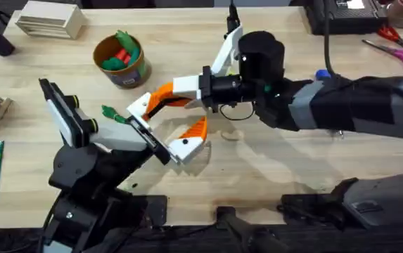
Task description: Pick up the gripper from the table and insert it into the empty holder that is missing its gripper. Then pick up a screw, insert it into the mounting hole, and use the screwdriver to tighten it. Finally, clean up the table by picking up the vegetable and placing it into the bucket.
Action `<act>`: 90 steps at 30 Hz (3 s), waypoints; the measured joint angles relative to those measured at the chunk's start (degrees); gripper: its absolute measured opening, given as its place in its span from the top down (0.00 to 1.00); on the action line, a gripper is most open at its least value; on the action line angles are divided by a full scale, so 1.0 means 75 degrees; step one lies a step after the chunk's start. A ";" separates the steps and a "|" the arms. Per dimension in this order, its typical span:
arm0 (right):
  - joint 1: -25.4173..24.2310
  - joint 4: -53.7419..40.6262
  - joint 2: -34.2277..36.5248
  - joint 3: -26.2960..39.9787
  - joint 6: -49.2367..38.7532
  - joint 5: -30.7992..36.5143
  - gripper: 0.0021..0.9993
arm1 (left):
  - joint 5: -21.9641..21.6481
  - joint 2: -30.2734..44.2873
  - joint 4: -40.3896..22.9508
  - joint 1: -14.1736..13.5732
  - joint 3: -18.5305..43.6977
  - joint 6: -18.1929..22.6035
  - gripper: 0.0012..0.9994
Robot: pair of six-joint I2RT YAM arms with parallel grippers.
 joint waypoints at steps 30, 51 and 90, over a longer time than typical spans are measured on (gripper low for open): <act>0.0133 0.0052 0.0003 0.0000 -0.0020 0.0269 0.98 | -0.0119 0.0000 0.0003 0.0029 0.0000 0.0003 0.01; -0.0001 -0.0047 0.0017 0.0000 -0.0164 0.0027 0.57 | 0.0426 -0.0009 0.0020 -0.0073 0.0000 0.0176 0.01; -0.1615 -0.1031 0.0017 0.0000 -0.1923 -0.2083 0.12 | 0.1230 -0.0009 0.0012 -0.0181 0.0000 0.0198 0.01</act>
